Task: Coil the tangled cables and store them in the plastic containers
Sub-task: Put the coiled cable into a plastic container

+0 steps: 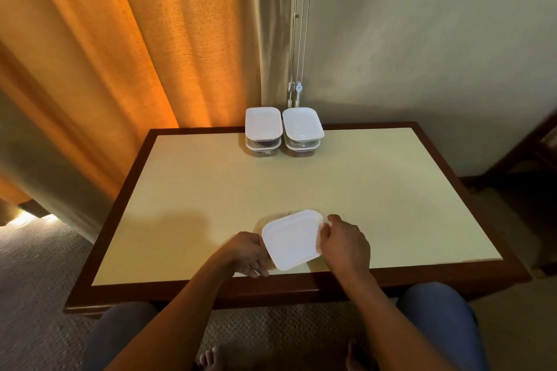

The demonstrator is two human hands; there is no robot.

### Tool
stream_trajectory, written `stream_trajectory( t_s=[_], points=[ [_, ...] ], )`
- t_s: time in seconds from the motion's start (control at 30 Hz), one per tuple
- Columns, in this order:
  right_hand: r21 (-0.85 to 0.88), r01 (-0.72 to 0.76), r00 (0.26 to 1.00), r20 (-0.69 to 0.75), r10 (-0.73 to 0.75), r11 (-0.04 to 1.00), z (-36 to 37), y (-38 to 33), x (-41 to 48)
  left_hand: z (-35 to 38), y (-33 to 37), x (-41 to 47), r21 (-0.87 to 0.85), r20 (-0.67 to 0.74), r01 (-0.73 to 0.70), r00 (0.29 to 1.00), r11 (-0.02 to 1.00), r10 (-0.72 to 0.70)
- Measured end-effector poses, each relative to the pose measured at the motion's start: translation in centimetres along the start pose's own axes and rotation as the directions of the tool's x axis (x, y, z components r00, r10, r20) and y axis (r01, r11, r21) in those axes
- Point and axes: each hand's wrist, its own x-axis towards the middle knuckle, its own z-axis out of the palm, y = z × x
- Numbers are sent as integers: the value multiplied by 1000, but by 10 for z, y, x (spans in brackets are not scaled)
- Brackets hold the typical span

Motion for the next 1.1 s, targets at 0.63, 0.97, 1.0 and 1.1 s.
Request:
stream_trajectory(
  t_s=[0.63, 0.97, 1.0, 1.1],
  points=[
    [-70, -20, 995, -96, 14, 997, 9, -9, -7, -8, -2, -19, -230, 228, -22, 971, 973, 76],
    [57, -16, 999, -38, 18, 998, 17, -10, -17, 5, -3, -19, -131, 24, -86, 996, 988, 90],
    [80, -11, 999, -32, 14, 997, 17, -8, -16, 4, -1, -18, -132, 3, -71, 997, 989, 72],
    [158, -17, 1000, 25, 13, 987, 15, -4, -12, 0, 5, -13, -105, -112, -84, 991, 991, 72]
  ],
)
